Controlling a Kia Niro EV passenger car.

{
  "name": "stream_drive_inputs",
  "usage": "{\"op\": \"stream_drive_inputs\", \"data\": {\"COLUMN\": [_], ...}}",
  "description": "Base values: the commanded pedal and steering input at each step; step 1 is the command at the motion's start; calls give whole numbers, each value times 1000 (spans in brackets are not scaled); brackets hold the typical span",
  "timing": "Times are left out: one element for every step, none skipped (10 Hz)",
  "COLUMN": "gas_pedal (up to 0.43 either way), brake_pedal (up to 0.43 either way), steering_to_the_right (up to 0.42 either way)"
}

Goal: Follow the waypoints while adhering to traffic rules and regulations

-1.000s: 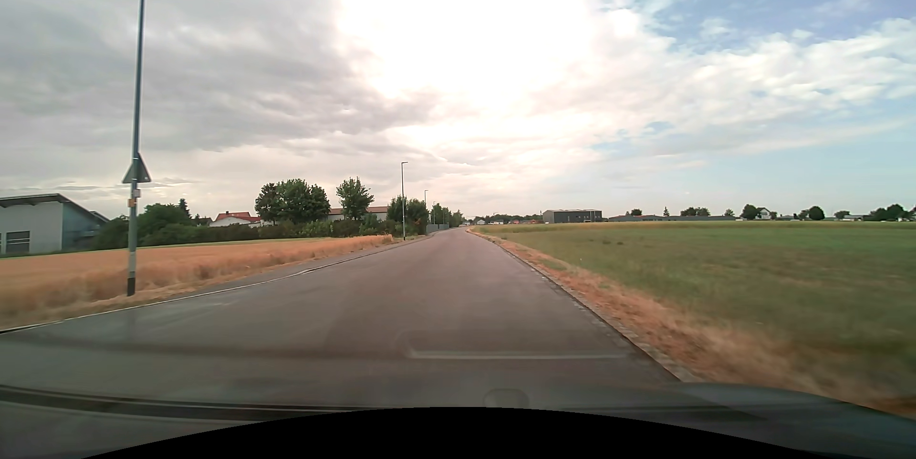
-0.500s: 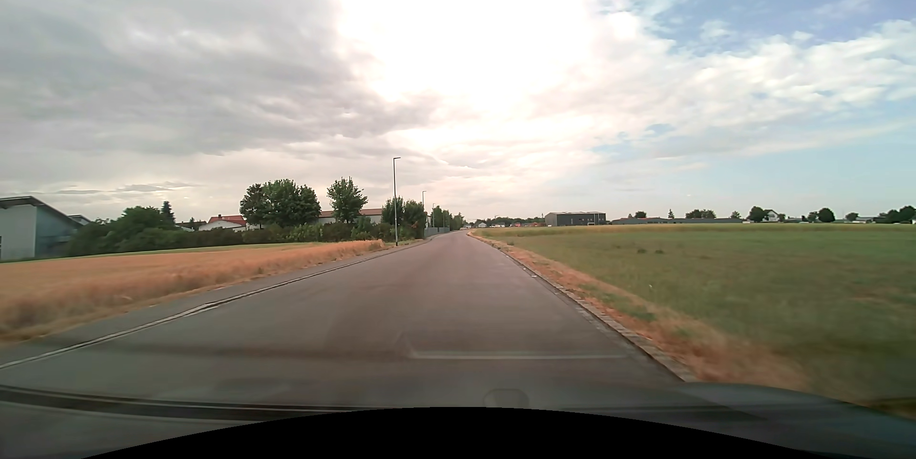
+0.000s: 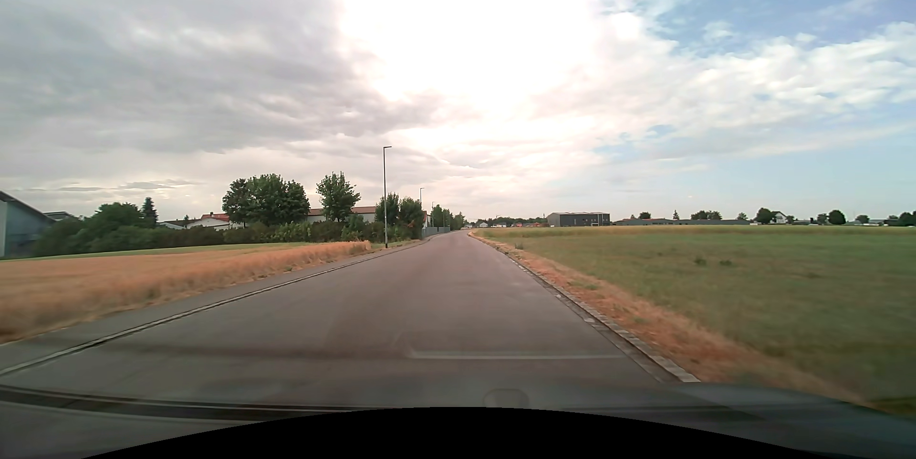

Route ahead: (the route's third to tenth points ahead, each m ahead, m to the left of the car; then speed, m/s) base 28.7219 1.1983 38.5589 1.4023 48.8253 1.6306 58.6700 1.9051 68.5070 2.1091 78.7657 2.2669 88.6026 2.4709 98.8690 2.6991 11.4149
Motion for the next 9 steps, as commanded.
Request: {"op": "stream_drive_inputs", "data": {"gas_pedal": [150,150,150,150,150,150,150,150,150], "brake_pedal": [0,0,0,0,0,0,0,0,0], "steering_to_the_right": [-8,-9,-9,-9,-9,-8,-7,-6,-5]}}
